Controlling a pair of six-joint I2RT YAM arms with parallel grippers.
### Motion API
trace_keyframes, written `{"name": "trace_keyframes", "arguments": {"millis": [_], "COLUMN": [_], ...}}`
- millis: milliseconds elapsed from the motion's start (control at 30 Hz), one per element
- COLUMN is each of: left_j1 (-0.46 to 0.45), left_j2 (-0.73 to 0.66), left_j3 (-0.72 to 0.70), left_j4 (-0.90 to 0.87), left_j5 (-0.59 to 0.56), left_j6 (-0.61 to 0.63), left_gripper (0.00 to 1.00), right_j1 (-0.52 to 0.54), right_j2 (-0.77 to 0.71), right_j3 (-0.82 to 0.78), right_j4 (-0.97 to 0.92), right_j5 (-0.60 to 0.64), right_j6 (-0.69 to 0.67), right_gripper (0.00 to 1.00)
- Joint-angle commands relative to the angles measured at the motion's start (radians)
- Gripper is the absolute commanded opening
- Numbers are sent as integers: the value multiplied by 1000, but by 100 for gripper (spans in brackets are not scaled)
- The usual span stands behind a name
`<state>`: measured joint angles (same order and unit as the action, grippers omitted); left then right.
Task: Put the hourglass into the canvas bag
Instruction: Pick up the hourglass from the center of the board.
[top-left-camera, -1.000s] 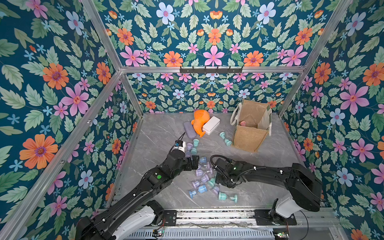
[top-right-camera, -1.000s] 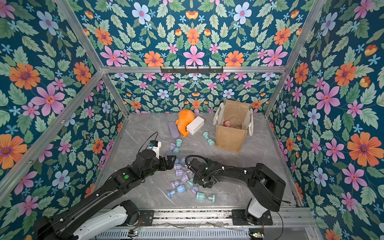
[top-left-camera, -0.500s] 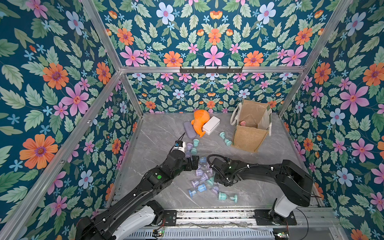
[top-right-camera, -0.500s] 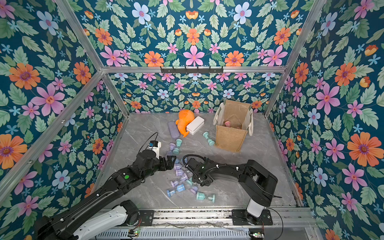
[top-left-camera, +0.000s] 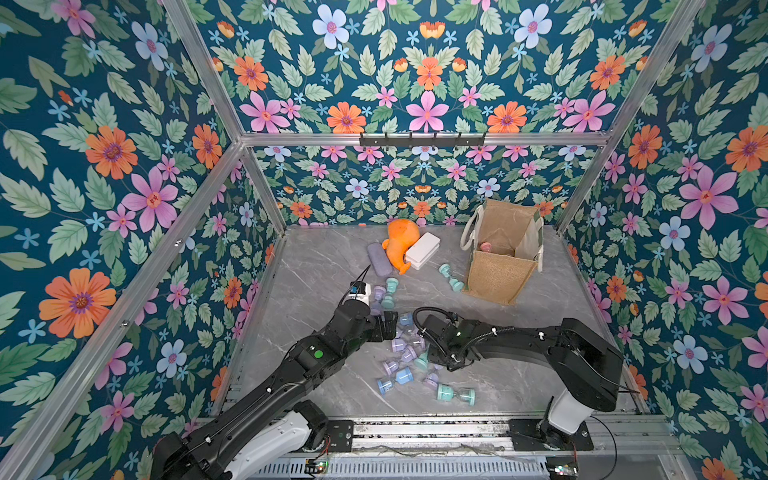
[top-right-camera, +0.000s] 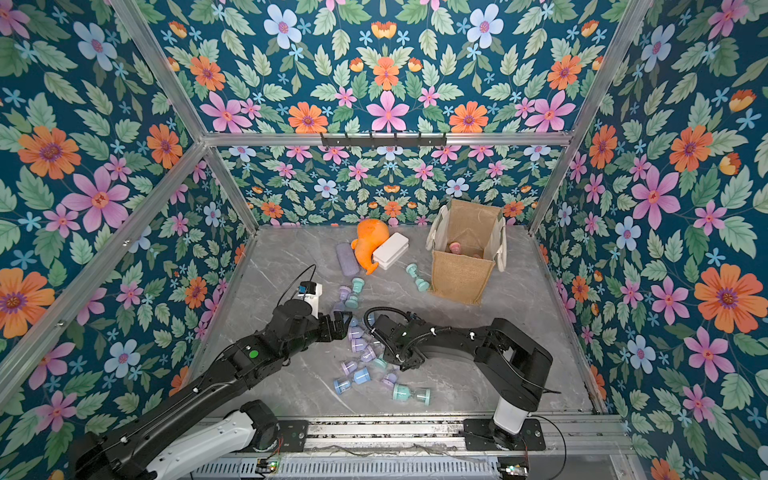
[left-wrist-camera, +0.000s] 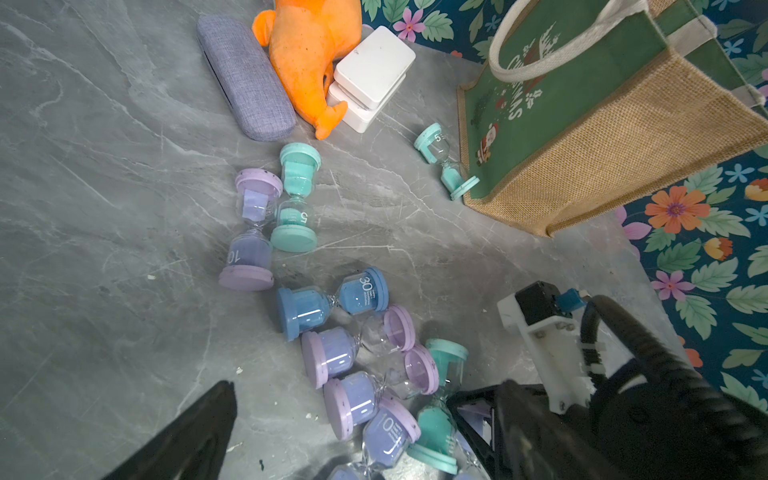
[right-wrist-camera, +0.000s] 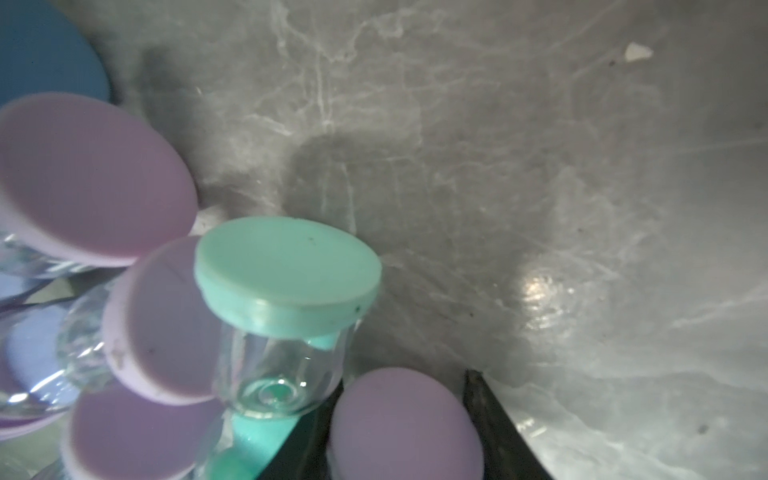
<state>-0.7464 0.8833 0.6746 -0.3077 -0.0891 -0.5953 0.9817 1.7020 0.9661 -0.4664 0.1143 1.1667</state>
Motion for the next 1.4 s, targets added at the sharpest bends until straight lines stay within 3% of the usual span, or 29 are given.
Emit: {"name": "trace_keyframes", "arguments": {"millis": [0,200,667,1067,1367], "left_j1": [1,0,0,0,0], "left_j2": [-6,-13,-1,132,280], "left_j3": [2,8,38,148,260], "left_j4": [11,10,47,170,272], "left_j5": [-13,-16,-17,9,20], "left_j6": [3,2,9,33,52], "left_gripper": [100,100,100,100,100], "right_j1": [-2,-18,-92,-265,-464], "right_j2": [-1,-34,-268,-392,-350], "right_j3": [2,2,38,261,470], "right_j4": [14,20,-39,-148,-163], "right_j5": [15,24,103,114,9], "right_j6": [-1,-16,-147,-412,-577], "right_gripper": [41,37,34,33,32]}}
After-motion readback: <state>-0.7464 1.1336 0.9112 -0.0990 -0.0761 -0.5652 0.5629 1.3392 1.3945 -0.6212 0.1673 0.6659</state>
